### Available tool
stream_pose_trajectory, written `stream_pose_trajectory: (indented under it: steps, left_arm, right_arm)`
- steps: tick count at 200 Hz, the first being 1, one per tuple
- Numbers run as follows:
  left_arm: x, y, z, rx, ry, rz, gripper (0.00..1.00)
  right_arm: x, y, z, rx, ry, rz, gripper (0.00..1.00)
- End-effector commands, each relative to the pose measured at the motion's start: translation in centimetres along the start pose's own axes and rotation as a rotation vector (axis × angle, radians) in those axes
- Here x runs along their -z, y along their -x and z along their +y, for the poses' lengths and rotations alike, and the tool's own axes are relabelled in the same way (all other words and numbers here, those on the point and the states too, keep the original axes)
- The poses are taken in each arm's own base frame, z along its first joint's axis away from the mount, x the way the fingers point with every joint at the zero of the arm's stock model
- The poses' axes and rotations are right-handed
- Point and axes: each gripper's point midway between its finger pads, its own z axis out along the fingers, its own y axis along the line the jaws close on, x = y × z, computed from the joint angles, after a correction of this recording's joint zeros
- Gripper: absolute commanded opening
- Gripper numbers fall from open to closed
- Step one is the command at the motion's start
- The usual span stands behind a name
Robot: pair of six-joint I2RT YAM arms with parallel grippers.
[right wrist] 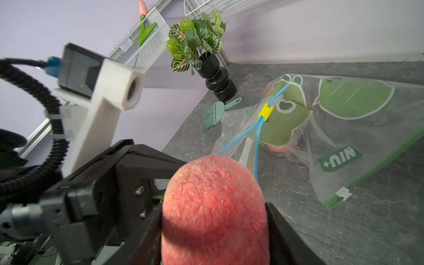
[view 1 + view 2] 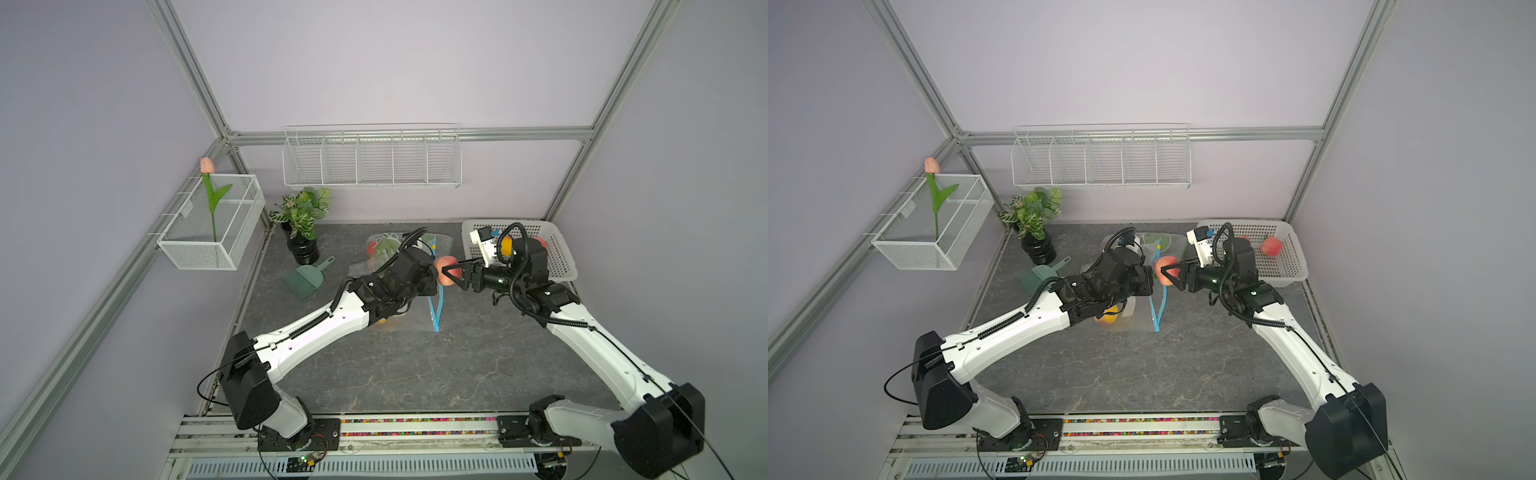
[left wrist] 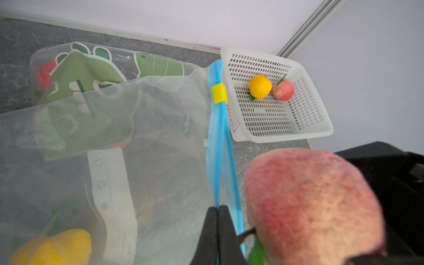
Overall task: Place the peach in a zip-top bag and seal the zipper
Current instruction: Place the peach in the zipper food storage bag.
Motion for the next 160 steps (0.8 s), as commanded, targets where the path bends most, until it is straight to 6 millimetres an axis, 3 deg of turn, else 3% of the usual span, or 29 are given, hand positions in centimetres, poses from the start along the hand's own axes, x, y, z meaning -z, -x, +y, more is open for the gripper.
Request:
stream_pose_trajectory:
  steps: [1, 54, 160]
  left_arm:
    - [0.6, 1.3, -1.1, 0.015, -0.036, -0.020, 0.00]
    - [1.6, 1.7, -1.5, 0.018, -0.064, -0.027, 0.00]
    - [2.3, 2.1, -2.5, 0.032, -0.126, -0.032, 0.00]
  right_arm:
    - [-1.0, -0.7, -0.7, -0.023, -0.003, 0.012, 0.65]
    - [-2.0, -2.1, -2.3, -0.048, -0.047, 0.060, 0.65]
    - [-3.2, -3.2, -2.7, -0.039, -0.075, 0.123, 0.68]
